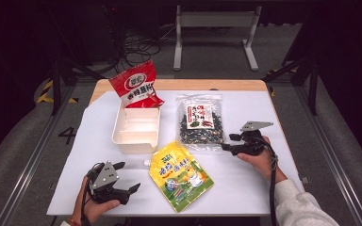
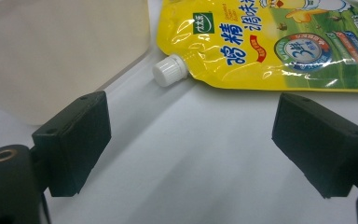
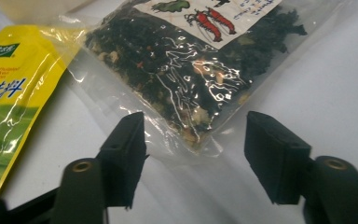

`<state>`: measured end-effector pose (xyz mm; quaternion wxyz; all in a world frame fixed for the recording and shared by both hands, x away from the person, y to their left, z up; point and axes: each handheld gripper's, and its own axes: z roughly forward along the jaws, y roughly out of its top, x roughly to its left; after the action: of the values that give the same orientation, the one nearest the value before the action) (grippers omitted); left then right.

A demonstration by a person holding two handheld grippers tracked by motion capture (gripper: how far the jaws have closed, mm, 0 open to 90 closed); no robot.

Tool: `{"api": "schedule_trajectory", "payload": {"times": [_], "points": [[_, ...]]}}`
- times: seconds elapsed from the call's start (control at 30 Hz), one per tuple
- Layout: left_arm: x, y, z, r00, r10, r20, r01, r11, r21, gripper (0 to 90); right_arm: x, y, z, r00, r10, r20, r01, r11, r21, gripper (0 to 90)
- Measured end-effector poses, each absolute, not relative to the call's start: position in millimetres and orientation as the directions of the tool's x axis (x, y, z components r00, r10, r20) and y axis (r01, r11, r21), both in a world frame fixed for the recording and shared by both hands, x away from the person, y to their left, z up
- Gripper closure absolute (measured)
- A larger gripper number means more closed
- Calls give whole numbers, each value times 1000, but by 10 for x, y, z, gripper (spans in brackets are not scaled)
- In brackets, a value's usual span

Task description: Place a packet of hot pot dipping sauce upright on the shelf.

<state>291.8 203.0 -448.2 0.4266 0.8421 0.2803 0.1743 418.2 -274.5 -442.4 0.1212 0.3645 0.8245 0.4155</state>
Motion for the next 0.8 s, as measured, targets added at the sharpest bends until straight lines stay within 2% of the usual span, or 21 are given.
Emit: {"api": "schedule_trajectory", "payload": {"times": [0.07, 0.23, 0.37, 0.47, 0.57, 0.6, 0.63, 0.8], "points": [[2916, 2077, -4498, 778, 627, 42, 332, -467, 820, 120, 4126, -2724, -4415, -716, 693, 86, 485, 405, 775, 467], [2942, 2113, -4524, 774, 633, 28, 342, -455, 822, 119, 4039, -2732, -4419, -714, 696, 75, 485, 414, 770, 411], [2959, 2102, -4529, 778, 628, 20, 342, -450, 825, 119, 4046, -2700, -4438, -717, 695, 48, 471, 433, 768, 432], [2962, 2084, -4546, 790, 613, 25, 340, -471, 814, 119, 4044, -2653, -4466, -726, 687, -1, 439, 464, 769, 517], [2947, 2071, -4556, 797, 603, 23, 340, -480, 809, 121, 4017, -2630, -4451, -744, 665, -66, 386, 509, 769, 673], [2943, 2072, -4557, 797, 603, 21, 341, -479, 809, 121, 4006, -2619, -4429, -749, 654, -108, 355, 534, 768, 757], [2935, 2079, -4562, 797, 604, 16, 342, -474, 811, 121, 4003, -2616, -4421, -754, 646, -116, 344, 538, 769, 790], [2924, 2092, -4571, 797, 604, 9, 352, -477, 806, 122, 4004, -2565, -4425, -789, 601, -130, 311, 571, 760, 843]]}}
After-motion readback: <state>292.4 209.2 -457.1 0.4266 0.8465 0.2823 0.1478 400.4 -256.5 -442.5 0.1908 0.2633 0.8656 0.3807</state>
